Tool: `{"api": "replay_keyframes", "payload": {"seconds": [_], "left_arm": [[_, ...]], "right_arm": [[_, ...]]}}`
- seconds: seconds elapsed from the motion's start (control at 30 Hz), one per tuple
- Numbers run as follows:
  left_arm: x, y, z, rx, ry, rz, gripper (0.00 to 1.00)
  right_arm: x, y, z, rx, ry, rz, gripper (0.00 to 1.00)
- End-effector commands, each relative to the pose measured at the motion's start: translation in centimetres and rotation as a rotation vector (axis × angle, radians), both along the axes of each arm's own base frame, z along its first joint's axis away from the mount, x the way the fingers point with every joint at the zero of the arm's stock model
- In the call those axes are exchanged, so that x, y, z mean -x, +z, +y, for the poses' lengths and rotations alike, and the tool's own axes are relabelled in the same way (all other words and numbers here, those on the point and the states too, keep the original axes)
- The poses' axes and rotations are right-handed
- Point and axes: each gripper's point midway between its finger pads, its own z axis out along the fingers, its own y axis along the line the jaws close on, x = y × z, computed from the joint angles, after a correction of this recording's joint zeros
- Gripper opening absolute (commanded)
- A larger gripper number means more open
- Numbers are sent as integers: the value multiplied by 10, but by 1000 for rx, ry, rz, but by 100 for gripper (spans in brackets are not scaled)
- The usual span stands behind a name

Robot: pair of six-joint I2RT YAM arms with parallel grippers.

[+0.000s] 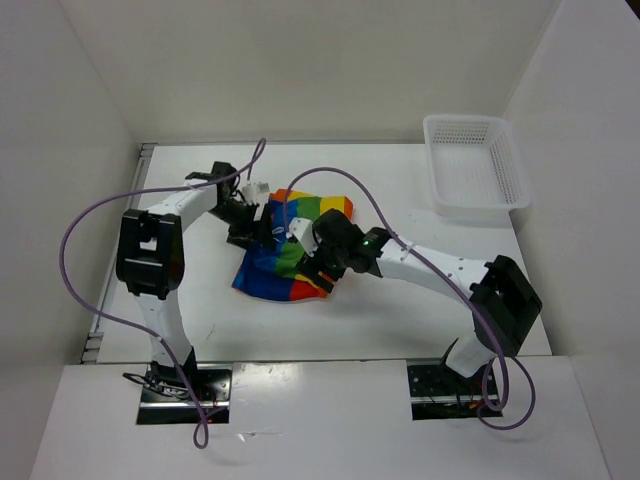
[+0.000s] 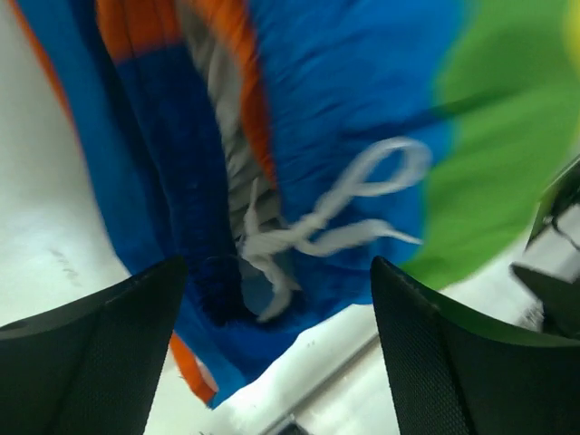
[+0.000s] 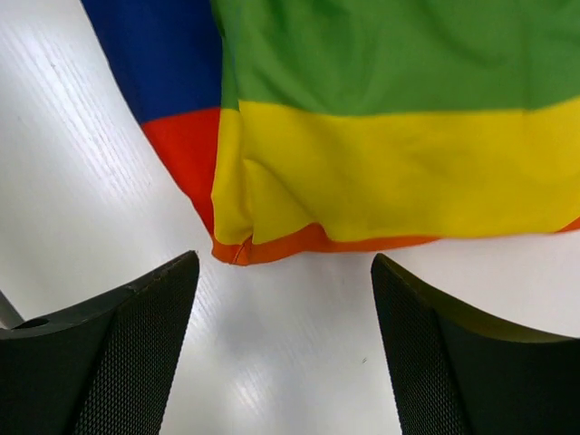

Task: Fold and stack the shorts
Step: Fold the shorts

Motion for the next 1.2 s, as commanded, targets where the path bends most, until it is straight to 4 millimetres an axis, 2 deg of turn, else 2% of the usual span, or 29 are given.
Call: {"api": "replay_keyframes", "payload": {"seconds": [0.0, 0.03, 0.1, 0.17, 0.2, 0.3, 0.33, 0.37, 0.47, 0.5, 0.53, 0.57, 0.6, 0.63, 0.73, 0.77, 0.8, 0.87, 0.97, 1.0, 1.03, 1.07, 1.1, 1.13, 1.17], "left_arm": [[20, -18, -1, -14, -30, 88, 87], [27, -23, -8, -4, -48, 110, 84], [32, -29, -11, -7, -59, 132, 71], [33, -35, -12, -1, -60, 154, 57], [31, -35, -12, 0, -60, 145, 46], [33, -34, -17, 36, -65, 159, 31], [31, -27, -16, 51, -57, 150, 21], [28, -23, -17, 62, -59, 142, 16], [19, -5, -13, 84, -40, 98, 2], [20, 1, -10, 94, -30, 93, 0], [19, 5, -10, 94, -30, 95, 0], [17, 11, -7, 96, -22, 78, 0], [16, 20, -7, 98, -23, 60, 0], [16, 28, -3, 98, -13, 59, 0], [13, 46, 14, 66, 30, 34, 0], [11, 46, 29, 32, 66, 33, 0], [16, 48, 36, 16, 83, 48, 0], [21, 48, 47, -9, 109, 71, 0], [41, 35, 52, -22, 121, 174, 2], [58, 23, 47, -17, 107, 233, 3], [67, 13, 46, -19, 107, 280, 6], [74, 2, 41, -24, 88, 313, 16], [77, -7, 41, -24, 88, 323, 20], [87, -17, 39, -37, 76, 345, 23], [87, -24, 39, -37, 76, 346, 28]], "right_arm": [[-2, 5, -2, -40, -106, 4, 82], [-3, 5, -3, -40, -119, 4, 82], [0, -2, -8, -32, -154, 23, 83], [11, -19, -5, -35, -155, 96, 83], [13, -24, -1, -50, -152, 116, 83], [23, -53, -3, -34, -169, 184, 83], [24, -61, -4, -33, -169, 185, 81], [22, -66, -5, -27, -175, 180, 81], [7, -75, -5, -35, -242, 184, 64], [-1, -73, -2, -48, -250, 175, 44], [-6, -71, -2, -49, -263, 152, 34], [-21, -66, -7, -41, -299, 99, 22], [-22, -70, -9, -29, -307, 96, 5], [-26, -70, -13, -24, -308, 89, 0], [-26, -70, -23, -7, -313, 108, 0], [-24, -69, -25, -2, -304, 102, 0], [-24, -61, -26, -11, -296, 88, 0], [-15, -58, -28, -7, -257, 104, 0], [-5, -52, -24, -34, -202, 130, 0], [-2, -55, -25, -30, -188, 139, 0], [0, -55, -23, -35, -181, 146, 0], [-1, -53, -20, -47, -165, 140, 0], [1, -57, -20, -42, -149, 148, 0], [-2, -53, -18, -43, -133, 131, 0], [-3, -49, -13, -56, -108, 128, 0]]}}
